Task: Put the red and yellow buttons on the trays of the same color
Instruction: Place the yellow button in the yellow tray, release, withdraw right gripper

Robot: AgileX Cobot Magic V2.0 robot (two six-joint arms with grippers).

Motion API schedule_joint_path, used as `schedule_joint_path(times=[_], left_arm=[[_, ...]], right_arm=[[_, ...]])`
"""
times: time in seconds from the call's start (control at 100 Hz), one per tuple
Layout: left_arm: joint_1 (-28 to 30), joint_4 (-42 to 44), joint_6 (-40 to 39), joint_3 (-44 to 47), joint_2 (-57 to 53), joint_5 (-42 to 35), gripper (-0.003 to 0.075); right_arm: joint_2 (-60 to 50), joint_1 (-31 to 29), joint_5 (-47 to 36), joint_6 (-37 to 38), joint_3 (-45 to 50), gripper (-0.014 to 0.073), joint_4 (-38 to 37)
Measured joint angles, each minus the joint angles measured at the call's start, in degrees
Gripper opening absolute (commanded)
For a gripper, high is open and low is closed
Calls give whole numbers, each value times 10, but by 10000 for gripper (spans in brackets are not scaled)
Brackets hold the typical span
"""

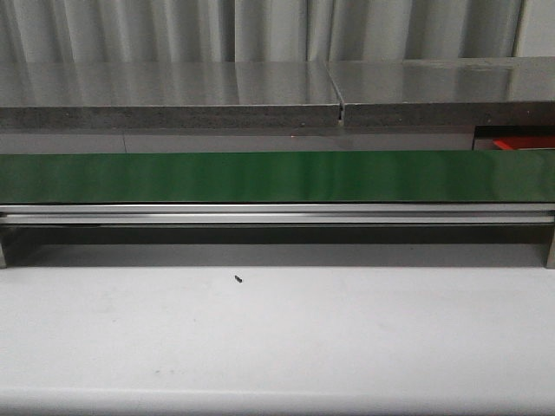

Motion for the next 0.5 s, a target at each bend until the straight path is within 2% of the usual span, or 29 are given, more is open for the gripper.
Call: schedule_joint_path(times=[0.27, 0.5], left_arm=[[0, 0, 0, 0, 0, 0, -19], [0, 0, 0, 0, 0, 0, -19]], right_arm=[[-64, -89, 14, 82, 0, 251, -42], [-70, -176, 6, 114, 0, 251, -43]])
